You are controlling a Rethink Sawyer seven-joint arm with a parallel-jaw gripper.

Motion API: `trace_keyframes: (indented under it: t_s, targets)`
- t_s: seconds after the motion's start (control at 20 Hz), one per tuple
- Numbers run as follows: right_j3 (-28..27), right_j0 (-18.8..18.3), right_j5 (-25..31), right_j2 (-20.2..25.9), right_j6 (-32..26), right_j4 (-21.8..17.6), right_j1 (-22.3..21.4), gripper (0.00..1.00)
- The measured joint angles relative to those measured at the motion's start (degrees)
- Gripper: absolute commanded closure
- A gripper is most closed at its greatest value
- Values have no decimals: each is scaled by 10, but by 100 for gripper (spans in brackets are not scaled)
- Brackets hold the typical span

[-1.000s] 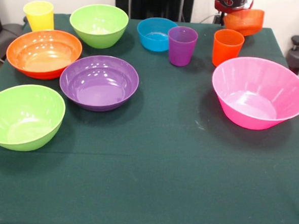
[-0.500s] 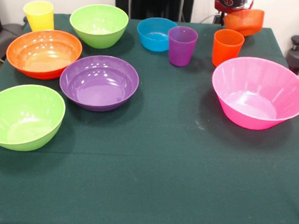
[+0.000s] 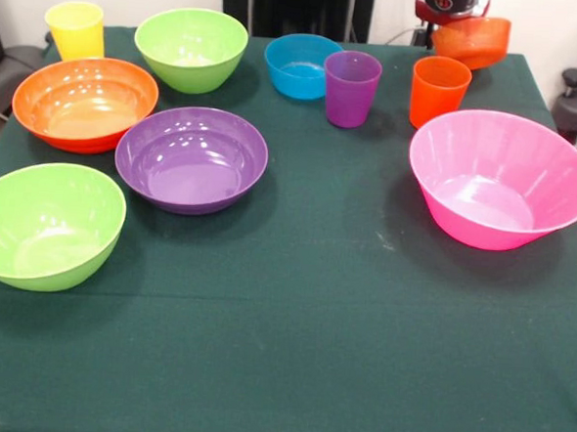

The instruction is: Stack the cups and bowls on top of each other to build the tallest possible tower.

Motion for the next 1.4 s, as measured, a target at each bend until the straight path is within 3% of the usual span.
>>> trace_keyframes:
  t_s: [0.65, 1.4]
  targets:
    - [0, 13, 0, -8, 0, 0, -10, 0]
    - [0, 37, 0, -40, 0, 6, -65, 0]
